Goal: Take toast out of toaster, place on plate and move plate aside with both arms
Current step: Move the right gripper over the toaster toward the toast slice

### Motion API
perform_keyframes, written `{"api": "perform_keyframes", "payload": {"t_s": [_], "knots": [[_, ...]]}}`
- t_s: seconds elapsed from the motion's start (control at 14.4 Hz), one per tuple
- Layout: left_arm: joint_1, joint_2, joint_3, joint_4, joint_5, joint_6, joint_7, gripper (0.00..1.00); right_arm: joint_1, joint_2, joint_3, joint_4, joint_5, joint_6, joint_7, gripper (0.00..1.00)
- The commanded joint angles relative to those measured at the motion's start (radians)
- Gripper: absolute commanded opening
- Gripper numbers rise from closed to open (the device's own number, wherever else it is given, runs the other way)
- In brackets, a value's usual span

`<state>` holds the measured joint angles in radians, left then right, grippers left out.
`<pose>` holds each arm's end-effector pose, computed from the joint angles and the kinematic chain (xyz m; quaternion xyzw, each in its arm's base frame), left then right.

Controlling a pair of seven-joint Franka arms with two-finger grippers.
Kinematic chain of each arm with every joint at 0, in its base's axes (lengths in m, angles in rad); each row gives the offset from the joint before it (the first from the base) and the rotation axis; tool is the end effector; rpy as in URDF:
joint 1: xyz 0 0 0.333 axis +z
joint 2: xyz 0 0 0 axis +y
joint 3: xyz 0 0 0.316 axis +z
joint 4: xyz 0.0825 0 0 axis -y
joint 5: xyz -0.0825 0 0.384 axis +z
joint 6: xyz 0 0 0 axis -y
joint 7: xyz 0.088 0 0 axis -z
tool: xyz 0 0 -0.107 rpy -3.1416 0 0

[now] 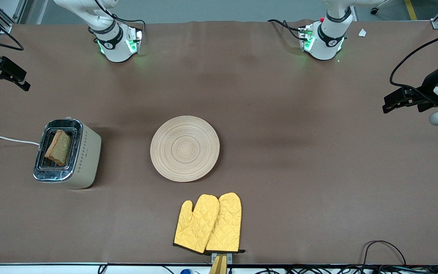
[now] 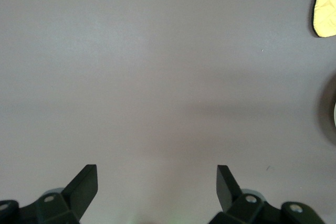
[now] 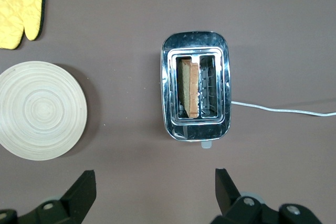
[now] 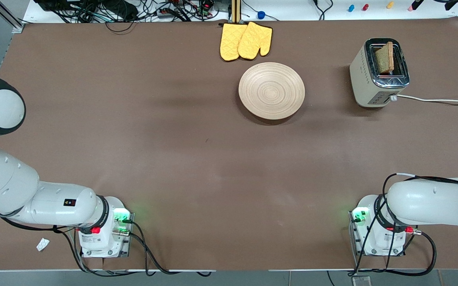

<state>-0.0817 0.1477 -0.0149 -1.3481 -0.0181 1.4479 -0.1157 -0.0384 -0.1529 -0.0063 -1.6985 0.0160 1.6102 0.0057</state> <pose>0.5847 -0.0580 0.6334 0.9996 0.0087 -0.0249 0.0075 0.5095 -0.0214 0.6489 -0.9991 0.0252 -0.0325 0.0078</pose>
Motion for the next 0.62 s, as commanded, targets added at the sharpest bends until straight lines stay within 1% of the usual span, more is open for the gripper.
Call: {"api": "perform_keyframes", "payload": {"t_s": [0.0, 0.28, 0.35, 0.48, 0.55], "knots": [[0.002, -0.014, -0.002, 0.000, -0.010, -0.020, -0.009, 1.00, -0.032, 0.085, 0.017, 0.022, 0.002, 0.017, -0.016, 1.00], [0.003, -0.014, -0.002, 0.000, -0.011, -0.021, -0.007, 1.00, -0.049, 0.128, 0.017, 0.022, 0.010, 0.056, -0.016, 1.00], [0.003, -0.014, -0.002, 0.000, -0.011, -0.021, -0.007, 1.00, -0.061, 0.154, 0.016, 0.022, 0.030, 0.065, -0.018, 1.00], [0.003, -0.014, -0.002, 0.000, -0.011, -0.021, -0.007, 1.00, -0.069, 0.211, 0.016, 0.020, 0.033, 0.103, -0.033, 1.00], [0.003, -0.014, -0.002, 0.000, -0.013, -0.021, -0.006, 1.00, -0.081, 0.254, 0.016, 0.019, 0.033, 0.129, -0.071, 1.00]]}}
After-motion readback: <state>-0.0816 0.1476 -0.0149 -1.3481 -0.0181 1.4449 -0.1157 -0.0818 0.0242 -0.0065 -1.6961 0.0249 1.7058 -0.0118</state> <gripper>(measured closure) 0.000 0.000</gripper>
